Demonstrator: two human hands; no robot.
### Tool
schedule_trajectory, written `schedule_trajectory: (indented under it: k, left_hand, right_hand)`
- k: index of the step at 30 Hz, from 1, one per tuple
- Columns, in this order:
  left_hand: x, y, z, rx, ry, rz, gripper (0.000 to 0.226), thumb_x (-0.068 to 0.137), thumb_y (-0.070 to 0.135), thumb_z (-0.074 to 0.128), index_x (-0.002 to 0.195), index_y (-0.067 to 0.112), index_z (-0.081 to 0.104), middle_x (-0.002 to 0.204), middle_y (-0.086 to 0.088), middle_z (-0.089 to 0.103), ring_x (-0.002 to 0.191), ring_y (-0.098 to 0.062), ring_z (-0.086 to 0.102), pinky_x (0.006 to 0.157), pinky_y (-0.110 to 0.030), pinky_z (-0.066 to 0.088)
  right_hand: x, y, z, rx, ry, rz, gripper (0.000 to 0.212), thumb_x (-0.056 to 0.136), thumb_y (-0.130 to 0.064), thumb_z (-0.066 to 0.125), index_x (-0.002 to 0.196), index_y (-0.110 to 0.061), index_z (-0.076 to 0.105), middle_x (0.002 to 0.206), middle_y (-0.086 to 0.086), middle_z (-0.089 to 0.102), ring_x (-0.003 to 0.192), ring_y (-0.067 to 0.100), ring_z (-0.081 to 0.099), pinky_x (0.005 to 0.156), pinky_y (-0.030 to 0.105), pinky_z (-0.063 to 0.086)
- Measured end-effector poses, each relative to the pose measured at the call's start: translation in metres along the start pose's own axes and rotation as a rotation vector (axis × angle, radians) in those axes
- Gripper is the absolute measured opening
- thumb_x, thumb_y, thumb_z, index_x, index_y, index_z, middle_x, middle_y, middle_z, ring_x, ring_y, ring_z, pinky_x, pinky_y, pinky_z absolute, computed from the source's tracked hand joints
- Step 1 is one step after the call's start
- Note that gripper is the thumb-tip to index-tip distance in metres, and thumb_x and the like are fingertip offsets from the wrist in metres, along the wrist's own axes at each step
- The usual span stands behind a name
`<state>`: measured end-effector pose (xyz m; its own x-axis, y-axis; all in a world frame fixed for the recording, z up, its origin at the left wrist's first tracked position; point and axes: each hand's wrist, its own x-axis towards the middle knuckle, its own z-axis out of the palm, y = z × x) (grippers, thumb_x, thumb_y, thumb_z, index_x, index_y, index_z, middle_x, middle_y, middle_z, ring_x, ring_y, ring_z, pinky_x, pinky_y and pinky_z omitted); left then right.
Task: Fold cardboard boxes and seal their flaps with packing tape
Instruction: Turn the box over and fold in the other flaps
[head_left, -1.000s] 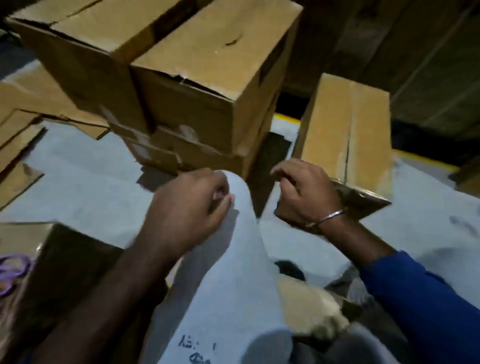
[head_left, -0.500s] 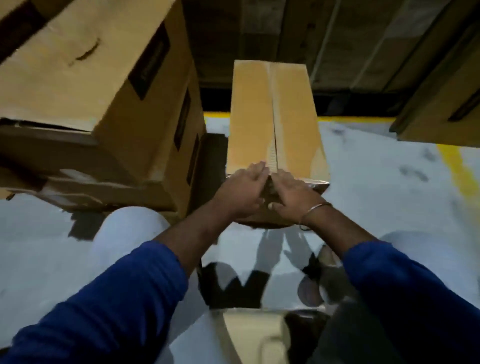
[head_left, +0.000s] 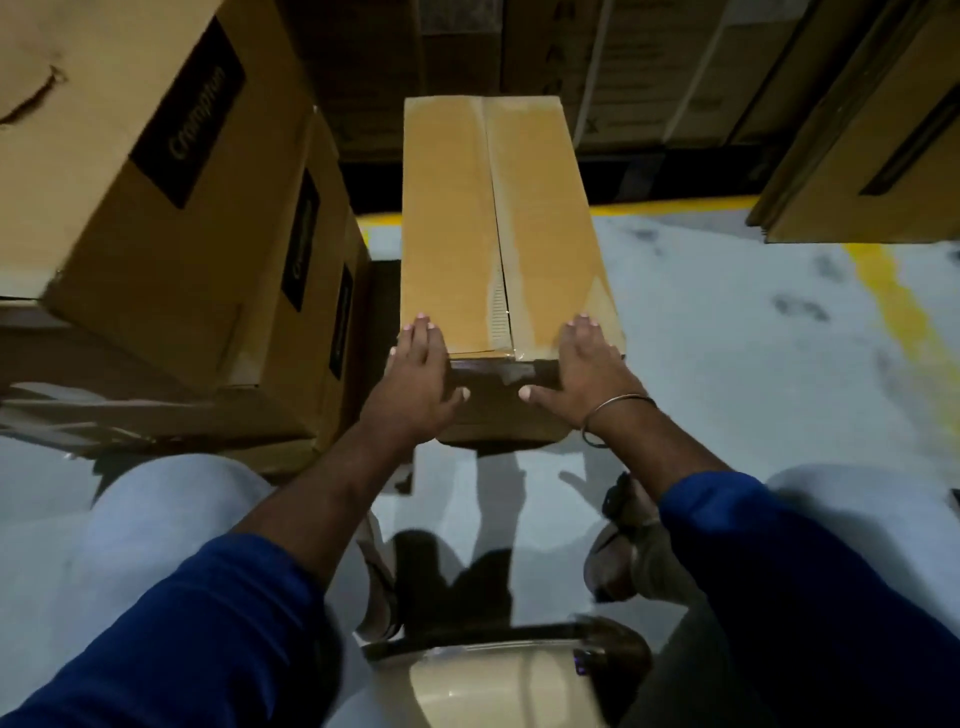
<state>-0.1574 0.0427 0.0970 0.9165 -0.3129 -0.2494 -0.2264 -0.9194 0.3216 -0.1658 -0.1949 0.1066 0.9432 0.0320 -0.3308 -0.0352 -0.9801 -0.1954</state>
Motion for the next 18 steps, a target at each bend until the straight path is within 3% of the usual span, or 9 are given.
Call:
schedule_trajectory:
  k: [2, 5, 7, 9, 11, 14, 18]
  left_hand:
    - [-0.005, -0.002, 0.0, -0.081, 0.026, -0.068, 0.083, 0.109, 0.043, 0.043, 0.163, 0.003, -0.006, 0.171, -0.013, -0.021, 0.159, -0.031, -0.01, 0.128, -0.047, 0.018]
    - [-0.01, -0.002, -0.003, -0.188, 0.07, -0.141, 0.076, 0.111, 0.042, 0.037, 0.163, 0.001, 0.0, 0.172, -0.017, -0.014, 0.155, -0.039, 0.022, 0.117, -0.047, 0.034]
    - [-0.009, -0.001, -0.008, -0.235, 0.11, -0.182, 0.072, 0.111, 0.038, 0.038, 0.162, -0.001, 0.006, 0.168, -0.026, 0.016, 0.145, -0.044, 0.04, 0.11, -0.047, 0.041]
    - [-0.006, -0.002, -0.012, -0.247, 0.149, -0.245, 0.071, 0.11, 0.034, 0.044, 0.163, 0.0, 0.01, 0.148, -0.027, 0.049, 0.128, -0.042, 0.056, 0.099, -0.046, 0.049]
    - [-0.003, -0.005, -0.014, -0.197, 0.155, -0.279, 0.07, 0.109, 0.032, 0.048, 0.163, 0.002, 0.015, 0.132, -0.025, 0.061, 0.117, -0.038, 0.062, 0.093, -0.044, 0.052]
    - [0.0, -0.011, -0.014, -0.129, 0.156, -0.304, 0.07, 0.106, 0.031, 0.055, 0.162, 0.005, 0.022, 0.124, -0.023, 0.065, 0.111, -0.036, 0.065, 0.089, -0.042, 0.054]
    - [0.005, -0.016, -0.01, -0.081, 0.208, -0.311, 0.058, 0.102, 0.034, 0.064, 0.147, 0.005, 0.044, 0.11, -0.018, 0.069, 0.1, -0.03, 0.068, 0.076, -0.038, 0.054]
  right_hand:
    - [-0.003, 0.011, 0.0, 0.044, 0.013, 0.063, 0.108, 0.094, -0.07, 0.052, 0.163, -0.004, 0.001, 0.17, 0.02, -0.01, 0.158, 0.032, -0.009, 0.127, 0.046, 0.007]
    - [-0.005, 0.022, -0.001, 0.15, 0.044, 0.15, 0.106, 0.097, -0.068, 0.047, 0.162, 0.001, 0.0, 0.169, 0.023, -0.011, 0.158, 0.033, -0.009, 0.126, 0.046, 0.006]
    - [-0.003, 0.023, -0.003, 0.26, 0.082, 0.191, 0.1, 0.1, -0.062, 0.048, 0.161, 0.004, 0.003, 0.169, 0.025, -0.009, 0.158, 0.035, -0.006, 0.126, 0.047, 0.008]
    - [-0.002, 0.021, -0.004, 0.353, 0.121, 0.218, 0.094, 0.103, -0.055, 0.049, 0.16, 0.006, 0.006, 0.168, 0.028, -0.006, 0.158, 0.036, 0.0, 0.127, 0.046, 0.012]
    - [-0.002, 0.019, -0.003, 0.352, 0.139, 0.232, 0.091, 0.103, -0.049, 0.053, 0.16, 0.005, 0.007, 0.169, 0.027, -0.004, 0.158, 0.037, 0.005, 0.127, 0.045, 0.015]
    - [-0.005, 0.019, 0.002, 0.293, 0.147, 0.237, 0.095, 0.101, -0.05, 0.058, 0.161, 0.002, 0.007, 0.17, 0.023, -0.001, 0.158, 0.035, 0.009, 0.126, 0.045, 0.021]
    - [-0.003, 0.015, 0.004, 0.16, 0.216, 0.27, 0.097, 0.094, -0.063, 0.059, 0.158, -0.001, 0.019, 0.165, 0.021, 0.02, 0.141, 0.042, 0.038, 0.104, 0.05, 0.044]
